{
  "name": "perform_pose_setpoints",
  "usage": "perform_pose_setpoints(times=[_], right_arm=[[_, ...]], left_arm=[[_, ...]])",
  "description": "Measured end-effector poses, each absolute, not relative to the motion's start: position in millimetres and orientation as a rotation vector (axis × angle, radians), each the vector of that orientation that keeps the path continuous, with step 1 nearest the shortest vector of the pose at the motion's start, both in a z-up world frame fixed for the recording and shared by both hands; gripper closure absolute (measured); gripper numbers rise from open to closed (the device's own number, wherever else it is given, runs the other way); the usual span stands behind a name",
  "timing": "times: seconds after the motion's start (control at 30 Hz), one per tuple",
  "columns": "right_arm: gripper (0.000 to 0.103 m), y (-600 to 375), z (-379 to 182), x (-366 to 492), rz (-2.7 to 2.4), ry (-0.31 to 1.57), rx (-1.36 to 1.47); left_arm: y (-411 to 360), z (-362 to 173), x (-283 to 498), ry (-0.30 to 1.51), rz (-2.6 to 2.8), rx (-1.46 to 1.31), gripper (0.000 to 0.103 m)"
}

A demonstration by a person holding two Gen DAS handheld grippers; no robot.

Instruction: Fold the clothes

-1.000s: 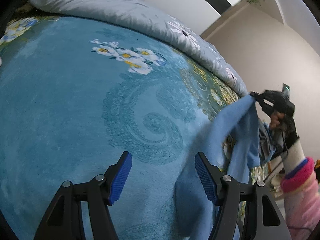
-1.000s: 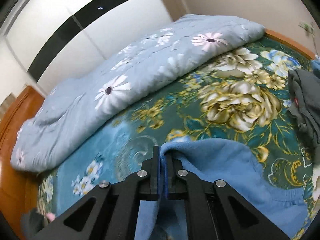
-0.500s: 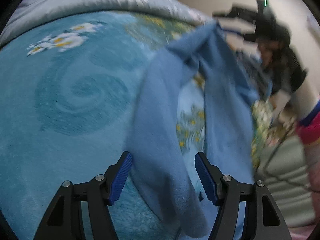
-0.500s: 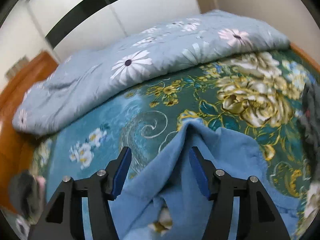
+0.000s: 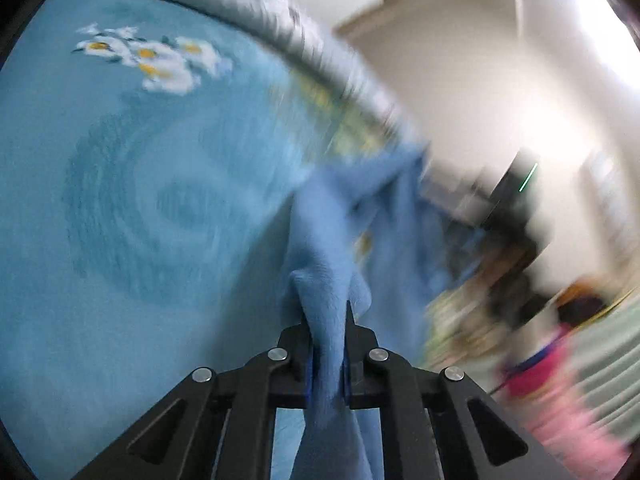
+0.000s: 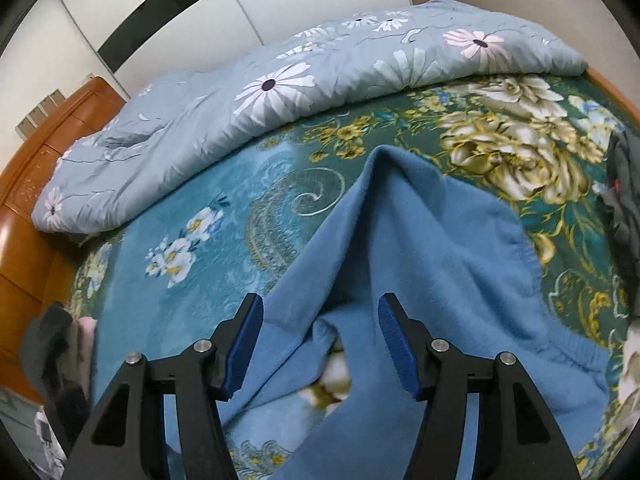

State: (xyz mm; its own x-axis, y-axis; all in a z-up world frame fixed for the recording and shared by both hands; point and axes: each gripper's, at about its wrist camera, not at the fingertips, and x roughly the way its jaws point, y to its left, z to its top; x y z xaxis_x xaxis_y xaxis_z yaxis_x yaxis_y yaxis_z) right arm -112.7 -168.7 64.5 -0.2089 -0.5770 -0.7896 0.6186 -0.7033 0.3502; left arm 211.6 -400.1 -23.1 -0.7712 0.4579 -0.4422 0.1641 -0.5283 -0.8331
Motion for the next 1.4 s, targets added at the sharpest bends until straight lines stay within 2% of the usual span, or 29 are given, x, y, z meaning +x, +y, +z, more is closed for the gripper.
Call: perform_pose_setpoints(times=[0.07, 0.33, 0.63, 0.67, 0.7, 0.73, 0.77, 0.8, 0.83, 1.07, 1.13, 1.4], right_arm=[[0.041, -171, 63, -111, -1.975, 0.038, 1.274], [0.041, -187, 56, -106, -1.989, 0.065, 1.308], [0.041, -194, 55, -100, -2.028, 0.185, 1.298], [0.041, -194, 54, -99, -2.030, 0.191, 1.296], [0.041, -195, 54, -97, -2.025, 0.187, 1.296], [0.041, -195, 53, -94, -2.017, 0.181, 1.296], [0.041, -195, 51, -91, -2.007, 0.177, 1.297], [0.041, -196, 50, -88, -1.996, 0.178, 1.297], [0.041, -196, 50, -84, -1.984, 0.187, 1.294], [0.041, -182, 47, -39, -1.925, 0.353, 1.229], [0.041, -170, 45, -33, -1.930, 0.352, 1.231], [0.041, -131, 24, 4, -1.839, 0.275, 1.307]], left_arm=[[-437, -24, 223, -1.586, 2.368, -0.787, 0.093], [-540, -74, 256, -2.052, 2.298, -0.573, 0.093], [-576, -117, 242, -2.220, 2.293, -0.701, 0.090], [-577, -117, 242, -2.218, 2.303, -0.722, 0.086], [-576, -113, 243, -2.217, 2.309, -0.713, 0.069], [-573, -103, 243, -2.183, 2.365, -0.714, 0.058], [-570, -92, 244, -2.149, 2.420, -0.714, 0.039], [-567, -81, 244, -2.113, 2.475, -0.715, 0.026], [-564, -70, 244, -2.073, 2.531, -0.717, 0.024], [-488, -10, 248, -1.643, 2.687, -1.019, 0.022], [-452, -3, 237, -1.536, 2.668, -1.014, 0.022], [-353, -21, 223, -1.314, 2.563, -1.202, 0.022]])
